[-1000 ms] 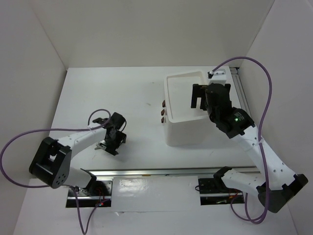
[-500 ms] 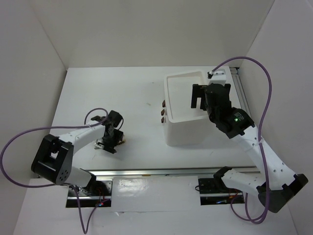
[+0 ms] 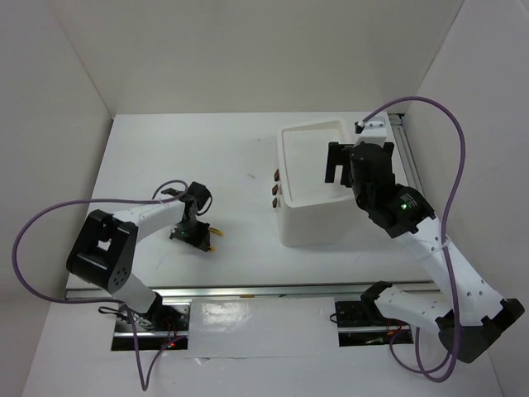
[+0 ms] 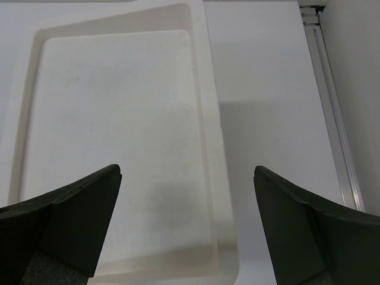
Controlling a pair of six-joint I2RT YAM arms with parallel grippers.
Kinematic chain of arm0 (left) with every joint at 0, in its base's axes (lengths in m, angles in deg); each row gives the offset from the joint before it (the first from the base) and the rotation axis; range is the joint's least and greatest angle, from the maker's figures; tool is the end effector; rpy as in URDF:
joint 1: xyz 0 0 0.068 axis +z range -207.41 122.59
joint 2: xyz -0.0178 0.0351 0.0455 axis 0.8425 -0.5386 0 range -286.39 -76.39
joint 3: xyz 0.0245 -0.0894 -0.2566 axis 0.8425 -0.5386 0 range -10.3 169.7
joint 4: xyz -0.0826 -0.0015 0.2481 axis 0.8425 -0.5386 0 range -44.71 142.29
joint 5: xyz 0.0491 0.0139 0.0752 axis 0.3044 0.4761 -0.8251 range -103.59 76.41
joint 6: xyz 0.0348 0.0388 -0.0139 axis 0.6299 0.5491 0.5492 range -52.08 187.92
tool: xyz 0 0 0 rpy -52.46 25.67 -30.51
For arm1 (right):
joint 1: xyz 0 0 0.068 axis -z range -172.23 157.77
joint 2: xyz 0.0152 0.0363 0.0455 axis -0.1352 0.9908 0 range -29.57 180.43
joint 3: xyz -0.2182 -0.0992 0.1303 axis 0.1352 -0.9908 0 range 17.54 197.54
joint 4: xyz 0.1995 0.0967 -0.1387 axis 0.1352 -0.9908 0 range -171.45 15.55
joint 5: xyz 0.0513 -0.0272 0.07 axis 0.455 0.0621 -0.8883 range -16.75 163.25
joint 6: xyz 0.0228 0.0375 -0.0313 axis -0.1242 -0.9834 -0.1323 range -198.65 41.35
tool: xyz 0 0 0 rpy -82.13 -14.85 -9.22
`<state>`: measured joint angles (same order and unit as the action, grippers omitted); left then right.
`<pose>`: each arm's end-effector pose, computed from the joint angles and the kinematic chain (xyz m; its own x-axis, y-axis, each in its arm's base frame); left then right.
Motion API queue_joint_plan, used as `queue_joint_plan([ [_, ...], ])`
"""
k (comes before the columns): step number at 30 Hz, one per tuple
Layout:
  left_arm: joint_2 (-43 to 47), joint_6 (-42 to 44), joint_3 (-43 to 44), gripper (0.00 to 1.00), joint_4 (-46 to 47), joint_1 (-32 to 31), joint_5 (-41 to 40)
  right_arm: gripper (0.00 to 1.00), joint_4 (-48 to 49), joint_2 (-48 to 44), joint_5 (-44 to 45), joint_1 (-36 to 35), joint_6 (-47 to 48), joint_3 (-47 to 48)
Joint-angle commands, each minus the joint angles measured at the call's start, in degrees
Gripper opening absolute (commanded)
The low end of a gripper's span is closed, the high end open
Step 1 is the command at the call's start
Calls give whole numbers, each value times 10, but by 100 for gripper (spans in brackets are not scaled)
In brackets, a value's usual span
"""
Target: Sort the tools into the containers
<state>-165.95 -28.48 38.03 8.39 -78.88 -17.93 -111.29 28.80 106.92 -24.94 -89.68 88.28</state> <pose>0.2346 -0.0894 0.1521 -0.2534 -0.9652 -0.0654 -0.9615 0.2587 -0.0928 0.1809 0.0929 0.4065 -0.3469 -0.0335 -0.9373 0.0421 0.9978 -0.0513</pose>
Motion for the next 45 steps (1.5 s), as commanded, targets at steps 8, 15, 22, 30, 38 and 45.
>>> queue_joint_plan([
  [8,-42,252,111,0,-8,-17,-129,100,20,-30,30,-21,3,-1],
  [15,169,561,152,0,130,-42,-71,100,3,-46,65,-21,-8,5],
  [22,170,584,307,0,149,-71,158,100,-3,-52,97,-26,-24,-2],
  [30,50,509,359,0,308,-161,228,100,-15,-29,157,-26,-64,20],
  [38,-85,488,470,0,322,-173,236,100,-30,-20,157,-26,-84,63],
  [45,-132,469,514,100,296,-173,248,100,-49,-20,170,-26,-72,84],
])
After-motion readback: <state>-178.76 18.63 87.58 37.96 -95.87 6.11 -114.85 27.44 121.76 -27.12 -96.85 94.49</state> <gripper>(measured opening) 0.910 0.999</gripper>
